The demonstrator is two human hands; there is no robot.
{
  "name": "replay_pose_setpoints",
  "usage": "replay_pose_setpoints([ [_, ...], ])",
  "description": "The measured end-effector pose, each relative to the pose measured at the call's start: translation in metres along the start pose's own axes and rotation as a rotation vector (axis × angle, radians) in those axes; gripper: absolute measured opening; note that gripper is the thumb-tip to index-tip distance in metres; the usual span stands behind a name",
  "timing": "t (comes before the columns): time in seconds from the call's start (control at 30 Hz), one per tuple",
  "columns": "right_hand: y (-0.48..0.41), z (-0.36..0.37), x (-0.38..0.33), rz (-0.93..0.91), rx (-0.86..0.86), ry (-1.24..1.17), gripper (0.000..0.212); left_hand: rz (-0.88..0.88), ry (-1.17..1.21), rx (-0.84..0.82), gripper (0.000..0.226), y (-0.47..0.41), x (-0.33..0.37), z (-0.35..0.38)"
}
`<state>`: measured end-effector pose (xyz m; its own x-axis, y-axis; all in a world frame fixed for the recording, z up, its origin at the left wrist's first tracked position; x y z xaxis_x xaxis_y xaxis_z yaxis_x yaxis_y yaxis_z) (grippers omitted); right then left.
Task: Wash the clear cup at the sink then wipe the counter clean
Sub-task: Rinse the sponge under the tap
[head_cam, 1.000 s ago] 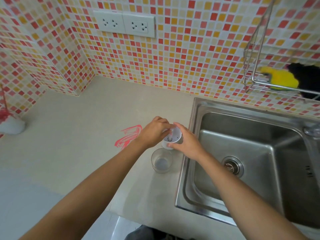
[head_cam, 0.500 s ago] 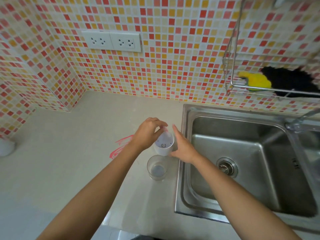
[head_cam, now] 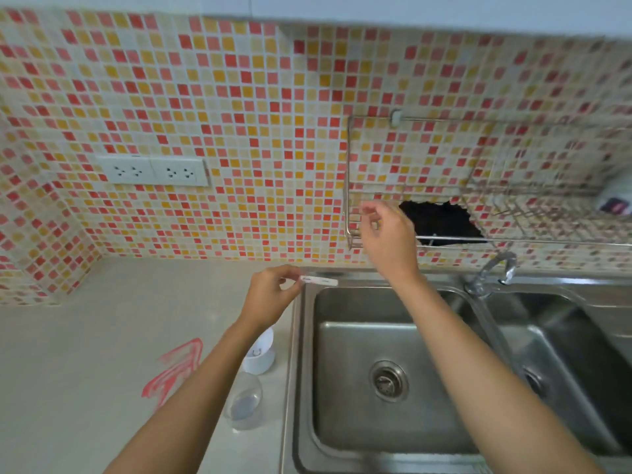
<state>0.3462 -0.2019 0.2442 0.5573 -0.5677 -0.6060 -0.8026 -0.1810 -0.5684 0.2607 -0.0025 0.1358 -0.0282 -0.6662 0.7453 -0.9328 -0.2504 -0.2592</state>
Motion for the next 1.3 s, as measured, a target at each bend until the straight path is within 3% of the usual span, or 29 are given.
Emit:
replay_pose_setpoints([
  [0.07,-0.034,0.000,0.023,0.039,-0.068,0.153,0.024,-0.004,0.030,0.020,0.017,-0.006,0.014,0.009],
  [0.2,-0.056,0.032,0.082,0.271,-0.413,0.344,0.045,-0.031,0.052,0.039,0.017,-0.010,0.033,0.026],
  [0.3,-0.062,0.042,0.098,0.286,-0.479,0.358,0.035,-0.053,0.078,0.060,0.013,-0.012,0.043,0.038],
  [0.43,-0.067,0.038,0.099,0.278,-0.463,0.308,0.019,-0.109,0.106,0.092,0.010,-0.015,0.050,0.051],
  [0.63,-0.054,-0.013,0.070,0.061,-0.194,-0.074,0.035,-0.184,0.197,0.128,0.008,-0.011,0.056,0.066],
  [0.73,-0.012,-0.036,0.067,0.009,-0.162,-0.171,0.038,-0.198,0.228,0.135,0.010,-0.007,0.064,0.076],
  [0.9,0.058,-0.032,0.093,-0.084,-0.286,-0.071,0.046,-0.196,0.325,0.127,0.012,-0.003,0.086,0.098],
  [1.0,0.068,-0.044,0.112,-0.014,-0.213,-0.014,0.045,-0.211,0.346,0.106,0.011,-0.002,0.100,0.115],
  [1.13,0.081,-0.053,0.101,-0.149,-0.187,0.058,0.045,-0.189,0.382,0.086,0.006,-0.002,0.121,0.127],
  [1.23,0.076,-0.067,0.125,0.032,-0.109,0.053,0.043,-0.186,0.400,0.091,0.003,0.000,0.135,0.133],
  [1.3,0.079,-0.069,0.121,0.012,-0.120,0.047,0.043,-0.177,0.398,0.076,0.006,0.001,0.141,0.137],
])
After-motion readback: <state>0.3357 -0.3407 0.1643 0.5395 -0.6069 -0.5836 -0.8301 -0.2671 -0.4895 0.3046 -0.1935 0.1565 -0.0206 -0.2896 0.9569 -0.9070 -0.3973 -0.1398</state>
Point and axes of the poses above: each hand's wrist, its own y-axis away from the middle knuckle, its own z-axis out of the palm, x = y × z, the point moved 8 cm from there along -y, towards the middle knuckle, and after that the axes turned 1 degree about z, right-handed, at the moved point
